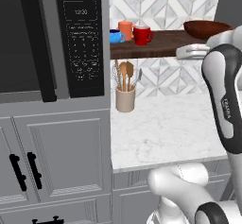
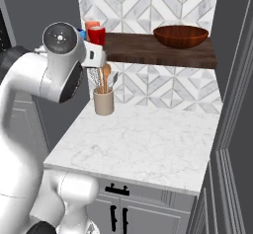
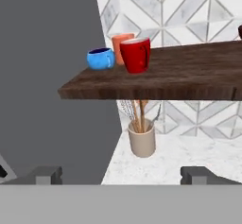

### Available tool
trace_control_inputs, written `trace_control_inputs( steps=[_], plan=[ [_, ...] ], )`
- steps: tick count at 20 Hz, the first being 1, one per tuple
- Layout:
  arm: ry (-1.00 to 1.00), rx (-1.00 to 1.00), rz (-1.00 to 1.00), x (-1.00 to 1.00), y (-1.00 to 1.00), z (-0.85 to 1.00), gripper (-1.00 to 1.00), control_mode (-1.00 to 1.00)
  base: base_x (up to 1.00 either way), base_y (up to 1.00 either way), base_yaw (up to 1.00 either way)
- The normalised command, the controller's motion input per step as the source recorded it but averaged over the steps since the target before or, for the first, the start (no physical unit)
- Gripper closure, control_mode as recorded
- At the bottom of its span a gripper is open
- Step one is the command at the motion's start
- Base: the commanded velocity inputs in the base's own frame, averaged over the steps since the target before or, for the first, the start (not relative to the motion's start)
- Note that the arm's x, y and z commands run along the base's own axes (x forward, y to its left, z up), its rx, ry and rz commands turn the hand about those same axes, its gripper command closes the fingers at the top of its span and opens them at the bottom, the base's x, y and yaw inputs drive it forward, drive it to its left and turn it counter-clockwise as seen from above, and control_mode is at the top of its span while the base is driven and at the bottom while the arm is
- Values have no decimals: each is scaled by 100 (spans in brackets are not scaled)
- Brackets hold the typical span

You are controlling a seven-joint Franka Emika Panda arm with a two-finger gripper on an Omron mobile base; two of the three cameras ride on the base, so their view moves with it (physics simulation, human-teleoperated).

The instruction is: Gather all objects into one cabinet and sort the glasses and bowls to opposite sides.

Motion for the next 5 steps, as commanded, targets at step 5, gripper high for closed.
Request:
trace_control_inputs(
  steps=[5],
  plan=[
    [1,-1,-2,-77,0,0,-100,-100,0,0,0]
  ],
)
